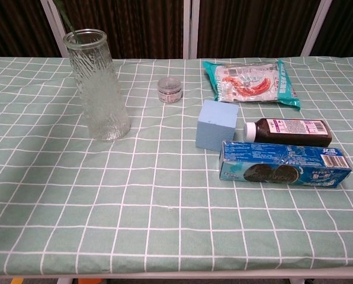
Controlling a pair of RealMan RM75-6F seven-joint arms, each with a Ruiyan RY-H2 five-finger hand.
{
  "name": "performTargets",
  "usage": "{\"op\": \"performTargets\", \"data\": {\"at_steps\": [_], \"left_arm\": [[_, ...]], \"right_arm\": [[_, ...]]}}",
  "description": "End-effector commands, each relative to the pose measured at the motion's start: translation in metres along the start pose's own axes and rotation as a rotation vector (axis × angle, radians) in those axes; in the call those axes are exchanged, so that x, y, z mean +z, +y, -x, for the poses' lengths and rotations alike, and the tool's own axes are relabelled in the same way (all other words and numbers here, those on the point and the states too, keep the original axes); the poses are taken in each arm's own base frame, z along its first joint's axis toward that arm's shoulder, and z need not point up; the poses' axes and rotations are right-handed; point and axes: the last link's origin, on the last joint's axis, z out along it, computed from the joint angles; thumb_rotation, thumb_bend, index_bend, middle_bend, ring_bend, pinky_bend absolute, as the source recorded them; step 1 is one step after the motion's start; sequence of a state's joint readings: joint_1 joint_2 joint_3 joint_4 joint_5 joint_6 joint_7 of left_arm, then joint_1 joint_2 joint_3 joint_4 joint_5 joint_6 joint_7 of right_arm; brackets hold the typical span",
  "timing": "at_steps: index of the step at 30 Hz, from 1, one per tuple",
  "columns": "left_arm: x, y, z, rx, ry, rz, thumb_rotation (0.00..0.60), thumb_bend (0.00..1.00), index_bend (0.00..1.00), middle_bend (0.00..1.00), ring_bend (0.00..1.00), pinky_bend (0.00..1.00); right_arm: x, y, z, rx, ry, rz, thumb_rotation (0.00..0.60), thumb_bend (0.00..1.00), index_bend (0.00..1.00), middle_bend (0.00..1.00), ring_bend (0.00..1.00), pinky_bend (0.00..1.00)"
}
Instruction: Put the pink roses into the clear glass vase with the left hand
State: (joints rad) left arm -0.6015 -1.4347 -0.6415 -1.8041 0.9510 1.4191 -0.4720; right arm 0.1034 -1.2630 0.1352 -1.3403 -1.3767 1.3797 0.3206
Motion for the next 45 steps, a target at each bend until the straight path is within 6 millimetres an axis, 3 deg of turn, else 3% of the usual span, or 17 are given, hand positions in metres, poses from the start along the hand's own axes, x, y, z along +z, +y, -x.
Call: {"op": "performTargets", "data": {"at_steps": [1, 8, 11, 13, 16, 19, 26, 32, 38, 41, 45], "left_arm": [[-0.009, -0.009, 0.009, 0.039, -0.040, 0.009, 0.600, 0.34, 0.55, 0.53, 0.53, 0.71], [-0.025, -0.020, 0.022, 0.077, -0.127, 0.053, 0.600, 0.30, 0.47, 0.46, 0.45, 0.65], [-0.030, -0.025, 0.023, 0.112, -0.161, 0.082, 0.600, 0.27, 0.39, 0.41, 0.38, 0.58], [-0.033, -0.030, 0.023, 0.149, -0.193, 0.098, 0.600, 0.23, 0.28, 0.33, 0.29, 0.49], [-0.036, -0.034, 0.020, 0.145, -0.224, 0.116, 0.600, 0.16, 0.10, 0.14, 0.13, 0.29], [-0.036, -0.036, 0.015, 0.143, -0.236, 0.111, 0.600, 0.12, 0.06, 0.03, 0.06, 0.21], [-0.039, -0.037, 0.000, 0.134, -0.211, 0.110, 0.600, 0.10, 0.06, 0.02, 0.03, 0.17], [-0.040, -0.032, -0.035, 0.166, -0.091, 0.138, 0.600, 0.09, 0.06, 0.02, 0.03, 0.16], [-0.065, -0.044, -0.092, 0.245, 0.020, 0.081, 0.600, 0.09, 0.06, 0.02, 0.03, 0.17], [-0.085, -0.055, -0.122, 0.376, 0.079, 0.043, 0.600, 0.10, 0.09, 0.04, 0.03, 0.18], [-0.113, -0.073, -0.157, 0.691, 0.127, -0.031, 0.600, 0.11, 0.21, 0.05, 0.03, 0.19]], "right_arm": [[0.000, 0.001, 0.000, 0.001, -0.002, 0.003, 0.600, 0.28, 0.00, 0.00, 0.00, 0.00], [-0.001, -0.003, 0.002, 0.003, -0.006, -0.016, 0.600, 0.28, 0.00, 0.00, 0.00, 0.00], [-0.001, -0.002, 0.002, 0.000, -0.008, -0.009, 0.600, 0.28, 0.00, 0.00, 0.00, 0.00], [-0.001, -0.001, 0.003, -0.002, -0.010, -0.003, 0.600, 0.28, 0.00, 0.00, 0.00, 0.00], [-0.002, 0.000, 0.002, -0.001, -0.009, 0.002, 0.600, 0.28, 0.00, 0.00, 0.00, 0.00], [-0.002, 0.000, 0.001, -0.002, -0.004, 0.004, 0.600, 0.28, 0.00, 0.00, 0.00, 0.00], [-0.003, -0.002, 0.001, -0.001, -0.001, -0.007, 0.600, 0.28, 0.00, 0.00, 0.00, 0.00], [-0.005, -0.003, -0.001, 0.005, 0.010, -0.016, 0.600, 0.28, 0.00, 0.00, 0.00, 0.00], [-0.006, -0.001, -0.003, 0.004, 0.015, -0.017, 0.600, 0.28, 0.00, 0.00, 0.00, 0.00], [-0.007, -0.003, -0.003, 0.005, 0.015, -0.038, 0.600, 0.28, 0.00, 0.00, 0.00, 0.00], [-0.010, -0.011, 0.000, 0.021, 0.001, -0.128, 0.600, 0.28, 0.00, 0.00, 0.00, 0.00]]}}
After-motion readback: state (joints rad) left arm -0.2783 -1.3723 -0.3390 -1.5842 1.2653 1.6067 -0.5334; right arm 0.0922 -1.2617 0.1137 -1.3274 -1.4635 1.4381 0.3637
